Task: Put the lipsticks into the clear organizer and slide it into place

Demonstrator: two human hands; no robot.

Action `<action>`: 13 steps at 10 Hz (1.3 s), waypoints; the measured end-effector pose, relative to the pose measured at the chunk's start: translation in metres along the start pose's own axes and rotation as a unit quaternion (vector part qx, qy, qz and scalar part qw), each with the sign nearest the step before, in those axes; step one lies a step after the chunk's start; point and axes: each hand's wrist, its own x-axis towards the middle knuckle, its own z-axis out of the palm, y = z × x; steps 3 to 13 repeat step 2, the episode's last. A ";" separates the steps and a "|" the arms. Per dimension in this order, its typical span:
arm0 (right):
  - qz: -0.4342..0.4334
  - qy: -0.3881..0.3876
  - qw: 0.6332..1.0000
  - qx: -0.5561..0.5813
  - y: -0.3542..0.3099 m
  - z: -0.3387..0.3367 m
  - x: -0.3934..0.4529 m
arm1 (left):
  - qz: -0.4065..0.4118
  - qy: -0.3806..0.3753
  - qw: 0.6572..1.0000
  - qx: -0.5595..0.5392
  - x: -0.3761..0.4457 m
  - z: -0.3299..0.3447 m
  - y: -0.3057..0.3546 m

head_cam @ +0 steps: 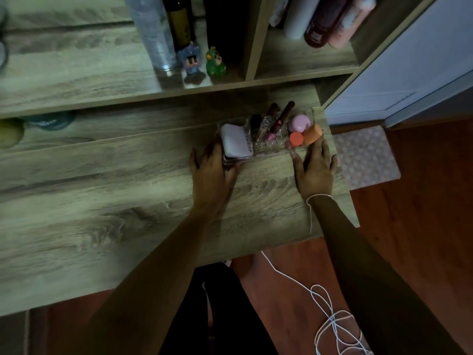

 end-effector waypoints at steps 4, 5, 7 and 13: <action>0.005 0.002 0.998 0.061 -0.006 -0.008 -0.012 | -0.013 -0.017 1.000 -0.008 -0.006 -0.005 -0.004; 0.005 0.002 0.998 0.061 -0.006 -0.008 -0.012 | -0.013 -0.017 1.000 -0.008 -0.006 -0.005 -0.004; 0.005 0.002 0.998 0.061 -0.006 -0.008 -0.012 | -0.013 -0.017 1.000 -0.008 -0.006 -0.005 -0.004; 0.005 0.002 0.998 0.061 -0.006 -0.008 -0.012 | -0.013 -0.017 1.000 -0.008 -0.006 -0.005 -0.004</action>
